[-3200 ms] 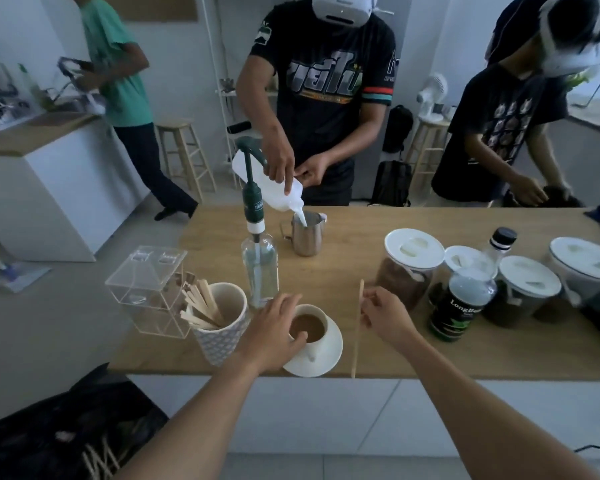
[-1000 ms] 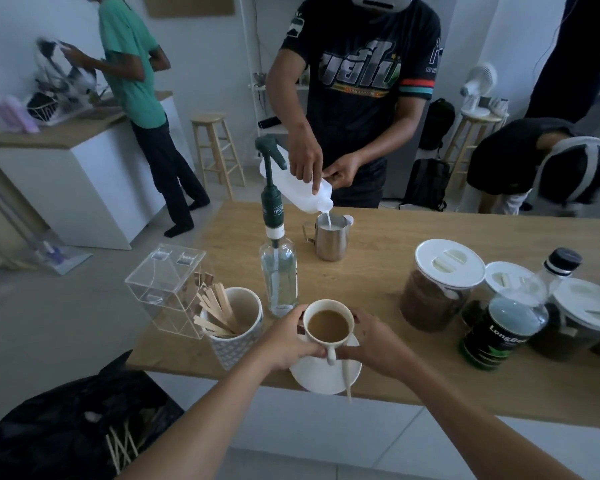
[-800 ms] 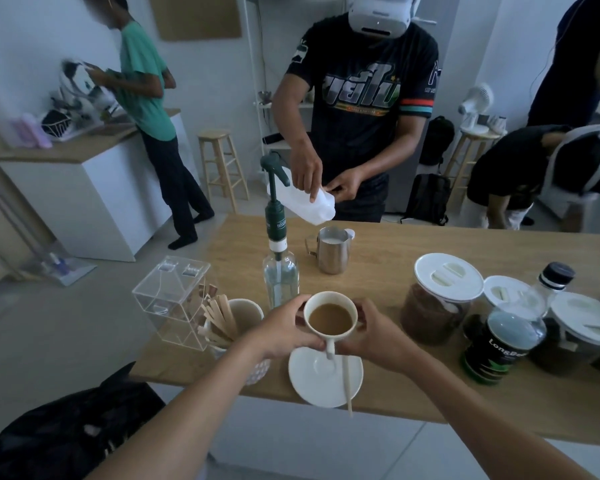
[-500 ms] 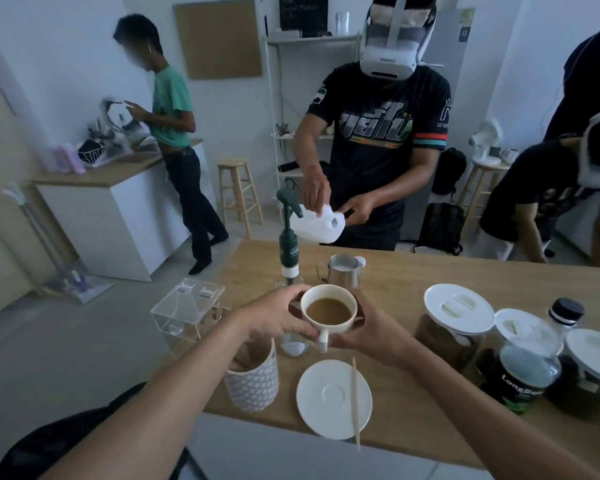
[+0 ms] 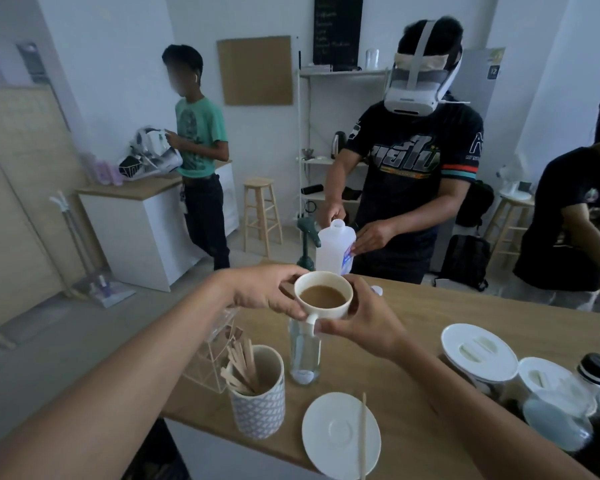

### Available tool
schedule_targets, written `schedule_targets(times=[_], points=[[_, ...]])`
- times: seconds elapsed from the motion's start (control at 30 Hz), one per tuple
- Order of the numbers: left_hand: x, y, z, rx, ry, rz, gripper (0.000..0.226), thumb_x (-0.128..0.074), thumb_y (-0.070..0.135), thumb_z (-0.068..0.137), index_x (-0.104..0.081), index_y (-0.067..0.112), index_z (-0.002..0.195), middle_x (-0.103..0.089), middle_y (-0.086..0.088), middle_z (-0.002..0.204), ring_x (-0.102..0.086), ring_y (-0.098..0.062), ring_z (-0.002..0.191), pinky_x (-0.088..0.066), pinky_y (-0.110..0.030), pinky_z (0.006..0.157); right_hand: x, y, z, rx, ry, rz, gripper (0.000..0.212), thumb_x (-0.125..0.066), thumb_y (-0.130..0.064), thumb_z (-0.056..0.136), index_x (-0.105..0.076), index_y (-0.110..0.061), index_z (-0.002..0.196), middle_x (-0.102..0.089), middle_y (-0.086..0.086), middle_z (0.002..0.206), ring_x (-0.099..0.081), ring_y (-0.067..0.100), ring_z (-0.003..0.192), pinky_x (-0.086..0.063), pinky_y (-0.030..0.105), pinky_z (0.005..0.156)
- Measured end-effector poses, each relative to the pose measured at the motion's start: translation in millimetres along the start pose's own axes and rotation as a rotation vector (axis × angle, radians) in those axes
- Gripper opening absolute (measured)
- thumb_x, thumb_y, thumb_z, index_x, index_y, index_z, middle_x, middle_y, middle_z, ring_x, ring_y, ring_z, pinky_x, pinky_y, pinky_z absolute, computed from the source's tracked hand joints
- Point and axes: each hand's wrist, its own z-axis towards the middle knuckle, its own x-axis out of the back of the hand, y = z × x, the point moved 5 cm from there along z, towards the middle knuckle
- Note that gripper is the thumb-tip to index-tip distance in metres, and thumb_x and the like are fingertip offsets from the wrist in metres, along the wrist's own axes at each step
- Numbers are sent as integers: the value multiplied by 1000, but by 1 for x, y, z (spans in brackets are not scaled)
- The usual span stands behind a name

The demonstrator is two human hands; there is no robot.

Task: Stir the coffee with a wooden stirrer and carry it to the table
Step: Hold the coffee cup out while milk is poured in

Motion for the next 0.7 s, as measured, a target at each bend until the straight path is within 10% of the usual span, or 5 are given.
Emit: schedule_targets(times=[0.23, 0.43, 0.7], points=[[69, 44, -19, 152, 209, 463, 90, -50, 68, 86, -13, 27, 156, -37, -4, 157, -43, -23, 137, -34, -33, 104, 5, -2, 10, -17, 12, 32, 75, -88, -59, 46, -47, -47, 107, -70, -17, 104, -67, -3, 95, -56, 27, 84], [76, 76, 12, -62, 533, 417, 55, -39, 53, 98, -44, 22, 143, -50, -8, 146, -49, -24, 131, -39, -39, 105, 8, 4, 8, -43, 29, 68, 85, -90, -54, 45, -50, -35, 117, -71, -14, 105, -68, -2, 96, -57, 29, 85], [57, 62, 53, 25, 577, 294, 54, -24, 53, 101, -60, 23, 127, -69, -6, 117, -60, -25, 111, -46, -40, 94, 8, 8, 6, -59, 49, 87, 78, -92, -50, 46, -49, -45, 112, -70, -24, 103, -68, -1, 96, -57, 24, 82]])
